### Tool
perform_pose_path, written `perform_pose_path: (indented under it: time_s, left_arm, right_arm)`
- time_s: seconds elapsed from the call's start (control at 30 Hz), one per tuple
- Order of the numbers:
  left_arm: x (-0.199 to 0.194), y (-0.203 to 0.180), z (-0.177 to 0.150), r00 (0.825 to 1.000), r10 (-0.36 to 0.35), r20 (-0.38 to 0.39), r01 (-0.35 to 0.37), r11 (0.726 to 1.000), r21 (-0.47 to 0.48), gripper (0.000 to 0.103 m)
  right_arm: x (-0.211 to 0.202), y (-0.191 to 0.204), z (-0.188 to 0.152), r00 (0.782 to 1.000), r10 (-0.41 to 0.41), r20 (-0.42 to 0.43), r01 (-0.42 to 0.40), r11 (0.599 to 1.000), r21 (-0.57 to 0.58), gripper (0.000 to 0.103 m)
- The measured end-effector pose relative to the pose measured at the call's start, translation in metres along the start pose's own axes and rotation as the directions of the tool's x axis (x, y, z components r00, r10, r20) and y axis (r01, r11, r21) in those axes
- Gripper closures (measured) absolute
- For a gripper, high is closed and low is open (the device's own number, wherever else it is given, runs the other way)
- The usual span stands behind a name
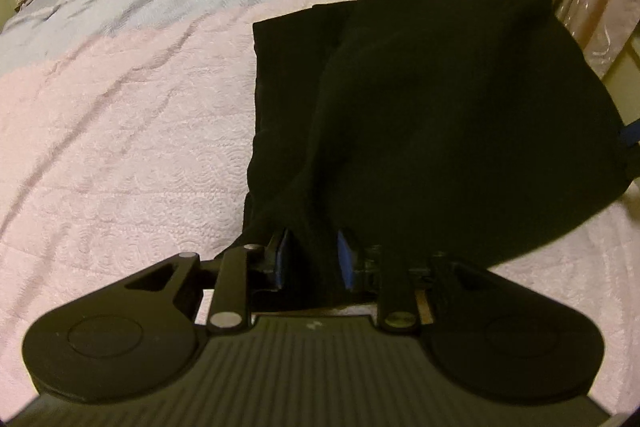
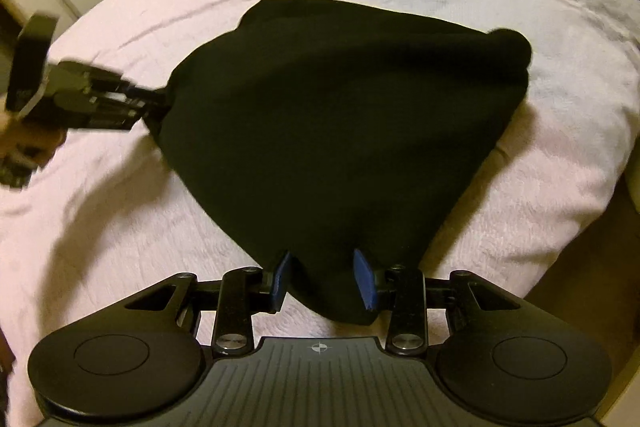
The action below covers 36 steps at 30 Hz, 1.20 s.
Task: Fold clothes
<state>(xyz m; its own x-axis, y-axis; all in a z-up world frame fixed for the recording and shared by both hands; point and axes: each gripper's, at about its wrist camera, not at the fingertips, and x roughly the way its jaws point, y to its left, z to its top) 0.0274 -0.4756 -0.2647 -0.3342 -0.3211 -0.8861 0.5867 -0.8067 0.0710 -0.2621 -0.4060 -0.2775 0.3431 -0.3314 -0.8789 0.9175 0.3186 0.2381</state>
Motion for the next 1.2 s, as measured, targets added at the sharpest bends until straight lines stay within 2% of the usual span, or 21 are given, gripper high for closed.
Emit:
perform_pose_path:
  time_s: [0.1,0.17,0.27,0.33,0.43,0.53,0.7,0.8,0.97,1.07,1.13,1.2]
  left_arm:
    - [-0.013,0.001,0.007,1.000,0.010,-0.024,-0.010,1.000,0.017,0.080]
    - [-0.026,-0.001,0.013,0.999,0.032,-0.017,-0.032,0.999,0.027,0.080]
    - [-0.048,-0.013,0.023,0.999,0.031,0.027,-0.031,0.999,0.021,0.080]
    - [-0.051,-0.027,0.034,0.999,0.008,0.050,-0.010,0.999,0.036,0.080]
    - [-0.035,-0.047,0.058,0.998,-0.028,0.056,0.023,0.996,0.084,0.080]
    - [0.000,-0.048,0.085,0.998,-0.038,0.058,0.033,0.996,0.087,0.080]
    - [0.070,-0.036,0.112,1.000,-0.012,-0.014,0.013,0.997,0.076,0.079]
    - [0.079,-0.033,0.118,0.999,-0.026,-0.038,0.029,0.996,0.087,0.078]
    - [0.089,-0.031,0.124,0.997,-0.037,-0.068,0.045,0.991,0.124,0.079]
    - [0.095,-0.031,0.127,0.996,-0.039,-0.079,0.050,0.988,0.143,0.079]
    - [0.099,-0.032,0.129,0.996,-0.039,-0.080,0.051,0.987,0.151,0.079]
    - [0.098,-0.028,0.128,0.996,-0.054,-0.075,0.065,0.987,0.145,0.079]
  right_arm:
    - [-0.009,-0.006,0.010,0.999,0.036,-0.010,-0.036,0.998,0.060,0.064]
    - [-0.023,-0.016,0.021,0.998,0.060,0.024,-0.062,0.991,0.122,0.064]
    - [-0.044,-0.031,0.039,0.994,0.016,0.110,-0.030,0.991,0.129,0.064]
    - [-0.044,-0.045,0.053,0.992,-0.019,0.122,0.003,0.992,0.126,0.064]
    - [-0.029,-0.063,0.079,0.993,-0.043,0.113,0.031,0.994,0.109,0.064]
    - [-0.004,-0.078,0.102,0.995,-0.053,0.085,0.046,0.996,0.071,0.064]
    - [0.040,-0.106,0.108,0.999,-0.026,0.026,0.024,0.994,0.104,0.064]
    - [0.060,-0.120,0.109,1.000,-0.012,0.000,0.012,0.993,0.119,0.064]
    - [0.047,-0.121,0.086,1.000,-0.016,0.025,0.013,0.992,0.127,0.064]
    - [0.039,-0.119,0.085,0.999,-0.024,0.022,0.021,0.989,0.147,0.063]
    - [0.026,-0.110,0.087,0.998,-0.047,0.034,0.042,0.987,0.155,0.063]
    - [0.008,-0.093,0.082,0.997,-0.035,0.073,0.025,0.990,0.142,0.063]
